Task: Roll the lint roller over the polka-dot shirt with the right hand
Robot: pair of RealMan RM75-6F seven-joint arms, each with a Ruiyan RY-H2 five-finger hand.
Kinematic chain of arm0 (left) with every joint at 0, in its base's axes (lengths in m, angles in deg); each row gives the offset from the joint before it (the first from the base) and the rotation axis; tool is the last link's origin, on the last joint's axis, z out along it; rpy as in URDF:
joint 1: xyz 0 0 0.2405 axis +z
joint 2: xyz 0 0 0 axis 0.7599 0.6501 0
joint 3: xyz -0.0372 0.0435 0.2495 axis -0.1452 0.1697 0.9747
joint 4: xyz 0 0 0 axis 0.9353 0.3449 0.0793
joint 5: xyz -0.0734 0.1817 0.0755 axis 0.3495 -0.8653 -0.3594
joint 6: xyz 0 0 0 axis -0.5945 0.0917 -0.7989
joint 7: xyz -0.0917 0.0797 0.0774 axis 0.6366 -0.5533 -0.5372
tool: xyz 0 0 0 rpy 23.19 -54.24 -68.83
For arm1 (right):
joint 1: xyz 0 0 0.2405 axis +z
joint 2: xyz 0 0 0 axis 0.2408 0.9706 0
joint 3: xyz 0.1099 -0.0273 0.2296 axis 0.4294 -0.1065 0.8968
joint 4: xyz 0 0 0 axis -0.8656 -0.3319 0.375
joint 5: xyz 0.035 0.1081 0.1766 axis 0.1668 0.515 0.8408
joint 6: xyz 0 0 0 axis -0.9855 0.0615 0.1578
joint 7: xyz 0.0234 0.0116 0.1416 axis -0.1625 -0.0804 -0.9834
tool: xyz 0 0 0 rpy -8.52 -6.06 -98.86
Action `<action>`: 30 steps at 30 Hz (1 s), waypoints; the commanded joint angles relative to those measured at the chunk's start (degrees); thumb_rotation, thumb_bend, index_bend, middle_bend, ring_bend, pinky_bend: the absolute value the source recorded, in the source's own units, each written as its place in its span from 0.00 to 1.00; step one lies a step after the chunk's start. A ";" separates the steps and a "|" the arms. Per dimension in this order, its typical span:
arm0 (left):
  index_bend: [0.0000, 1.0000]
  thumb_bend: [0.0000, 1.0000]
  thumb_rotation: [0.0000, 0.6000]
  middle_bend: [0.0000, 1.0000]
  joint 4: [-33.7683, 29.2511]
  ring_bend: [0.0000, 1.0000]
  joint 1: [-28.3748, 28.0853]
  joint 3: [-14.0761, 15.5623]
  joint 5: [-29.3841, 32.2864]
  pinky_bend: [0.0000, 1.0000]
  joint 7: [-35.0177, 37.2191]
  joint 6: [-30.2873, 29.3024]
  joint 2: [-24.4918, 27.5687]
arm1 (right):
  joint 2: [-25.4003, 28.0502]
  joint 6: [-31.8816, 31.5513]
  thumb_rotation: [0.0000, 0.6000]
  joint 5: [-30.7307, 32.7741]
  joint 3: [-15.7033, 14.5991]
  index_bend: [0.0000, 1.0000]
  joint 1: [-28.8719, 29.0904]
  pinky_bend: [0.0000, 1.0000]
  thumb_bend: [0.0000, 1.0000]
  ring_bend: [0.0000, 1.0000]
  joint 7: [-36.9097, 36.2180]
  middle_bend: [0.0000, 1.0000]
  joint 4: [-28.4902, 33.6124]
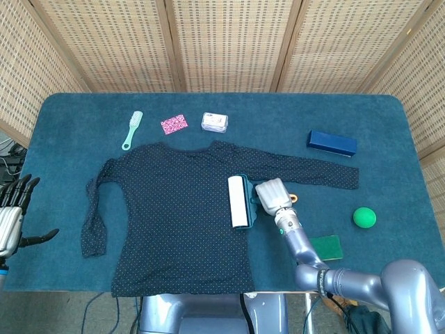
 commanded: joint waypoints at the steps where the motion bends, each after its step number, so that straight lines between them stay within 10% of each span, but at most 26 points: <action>1: 0.00 0.00 1.00 0.00 0.07 0.00 -0.05 0.00 0.07 0.00 0.10 0.11 0.01 | -0.33 -0.02 1.00 0.06 0.04 0.49 0.07 1.00 0.57 1.00 0.11 1.00 -0.43; 8: 0.00 0.00 1.00 0.00 0.07 0.00 -0.10 0.04 0.01 0.00 0.50 0.18 0.21 | -0.29 -0.56 1.00 -0.74 -0.02 0.64 -0.17 1.00 0.81 1.00 -0.06 1.00 -0.50; 17: 0.00 0.00 1.00 0.00 -0.02 0.00 -0.16 0.20 -0.33 0.00 1.11 0.31 0.41 | 1.86 -2.36 1.00 -2.56 0.76 0.69 0.45 1.00 0.82 1.00 1.41 1.00 2.51; 30: 0.00 0.00 1.00 0.00 0.44 0.00 -0.60 0.15 -0.28 0.00 4.72 1.75 1.46 | 4.74 -7.00 1.00 2.80 2.35 0.71 8.56 1.00 0.83 1.00 22.58 1.00 8.55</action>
